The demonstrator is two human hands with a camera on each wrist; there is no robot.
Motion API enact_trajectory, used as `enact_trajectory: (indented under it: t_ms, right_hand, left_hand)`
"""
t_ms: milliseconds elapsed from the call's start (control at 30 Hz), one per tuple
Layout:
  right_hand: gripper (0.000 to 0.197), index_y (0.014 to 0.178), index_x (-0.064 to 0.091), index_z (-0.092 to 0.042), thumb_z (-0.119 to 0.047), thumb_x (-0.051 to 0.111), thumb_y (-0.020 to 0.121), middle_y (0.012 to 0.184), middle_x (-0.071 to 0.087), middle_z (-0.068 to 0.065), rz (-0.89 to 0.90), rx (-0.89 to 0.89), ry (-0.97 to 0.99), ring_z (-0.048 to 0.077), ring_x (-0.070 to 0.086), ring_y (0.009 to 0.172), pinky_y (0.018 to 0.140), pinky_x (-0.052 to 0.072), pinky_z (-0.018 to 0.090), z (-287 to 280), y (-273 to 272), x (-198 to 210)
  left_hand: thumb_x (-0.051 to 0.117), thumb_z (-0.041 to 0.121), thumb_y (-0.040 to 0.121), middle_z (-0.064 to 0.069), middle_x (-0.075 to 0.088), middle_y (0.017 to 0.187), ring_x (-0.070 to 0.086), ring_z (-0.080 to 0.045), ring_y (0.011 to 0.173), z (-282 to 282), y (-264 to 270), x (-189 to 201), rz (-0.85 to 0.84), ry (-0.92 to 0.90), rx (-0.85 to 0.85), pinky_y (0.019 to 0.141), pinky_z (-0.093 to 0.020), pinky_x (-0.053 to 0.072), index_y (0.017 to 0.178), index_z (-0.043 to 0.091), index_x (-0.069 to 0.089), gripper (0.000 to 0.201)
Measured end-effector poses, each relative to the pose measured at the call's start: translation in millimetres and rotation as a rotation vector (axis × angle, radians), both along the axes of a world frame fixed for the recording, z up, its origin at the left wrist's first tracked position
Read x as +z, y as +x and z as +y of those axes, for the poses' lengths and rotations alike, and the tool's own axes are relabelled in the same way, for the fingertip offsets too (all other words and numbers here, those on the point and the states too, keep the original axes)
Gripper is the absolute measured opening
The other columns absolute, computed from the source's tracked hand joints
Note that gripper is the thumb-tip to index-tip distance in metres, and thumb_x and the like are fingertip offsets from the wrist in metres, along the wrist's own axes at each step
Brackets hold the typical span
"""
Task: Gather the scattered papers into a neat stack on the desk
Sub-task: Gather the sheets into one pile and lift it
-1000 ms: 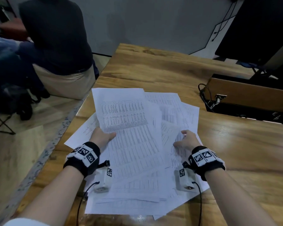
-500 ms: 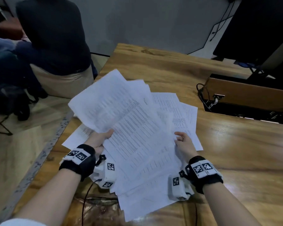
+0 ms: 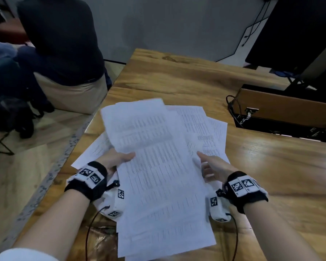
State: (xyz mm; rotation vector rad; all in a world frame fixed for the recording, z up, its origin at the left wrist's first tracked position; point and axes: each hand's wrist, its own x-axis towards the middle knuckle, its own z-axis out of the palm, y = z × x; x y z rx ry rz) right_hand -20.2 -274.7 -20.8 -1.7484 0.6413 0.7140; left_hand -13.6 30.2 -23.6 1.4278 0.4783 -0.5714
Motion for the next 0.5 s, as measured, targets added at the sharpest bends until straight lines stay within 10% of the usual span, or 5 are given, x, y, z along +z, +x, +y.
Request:
enact_trajectory:
  t_ms: [100, 233, 400, 500]
  right_hand:
    - [0.080, 0.135, 0.038, 0.004, -0.048, 0.064, 0.080, 0.127, 0.056, 0.015, -0.090, -0.016, 0.005, 0.032, 0.059, 0.109, 0.086, 0.051, 0.034, 17.4, 6.3, -9.5]
    - [0.042, 0.116, 0.058, 0.002, -0.014, 0.068, 0.079, 0.108, 0.070, 0.014, -0.198, -0.016, -0.023, 0.028, 0.068, 0.094, 0.087, 0.055, 0.042, 27.2, -1.9, -18.3]
    - [0.041, 0.118, 0.054, -0.006, -0.003, 0.068, 0.080, 0.105, 0.069, 0.015, -0.331, -0.152, 0.101, 0.027, 0.069, 0.090, 0.071, 0.057, 0.034, 27.2, -7.5, -18.3]
    - [0.041, 0.116, 0.051, -0.013, -0.003, 0.069, 0.080, 0.106, 0.068, 0.013, -0.347, -0.246, 0.232, 0.025, 0.069, 0.087, 0.062, 0.059, 0.031, 21.5, -12.5, -18.5]
  left_hand:
    - [0.072, 0.011, 0.076, -0.011, 0.064, 0.123, 0.060, -0.030, 0.113, -19.6, 0.7, -3.6, -0.059, 0.206, -0.184, 0.101, -0.042, 0.045, 0.126, 0.005, 0.055, 0.053]
    - [0.083, 0.028, 0.057, -0.010, 0.064, 0.123, 0.061, -0.029, 0.110, -22.7, 6.5, -17.3, -0.079, 0.259, -0.176, 0.101, -0.046, 0.046, 0.126, 0.007, 0.052, 0.078]
    - [0.071, 0.008, 0.077, -0.010, 0.067, 0.117, 0.064, -0.025, 0.106, -33.2, -10.5, -1.0, -0.169, 0.150, -0.122, 0.101, -0.045, 0.046, 0.123, 0.006, 0.055, 0.049]
    - [0.068, 0.002, 0.078, -0.006, 0.066, 0.110, 0.064, -0.015, 0.092, -33.4, -13.9, 5.6, -0.244, 0.090, -0.007, 0.082, -0.031, 0.054, 0.120, 0.007, 0.052, 0.045]
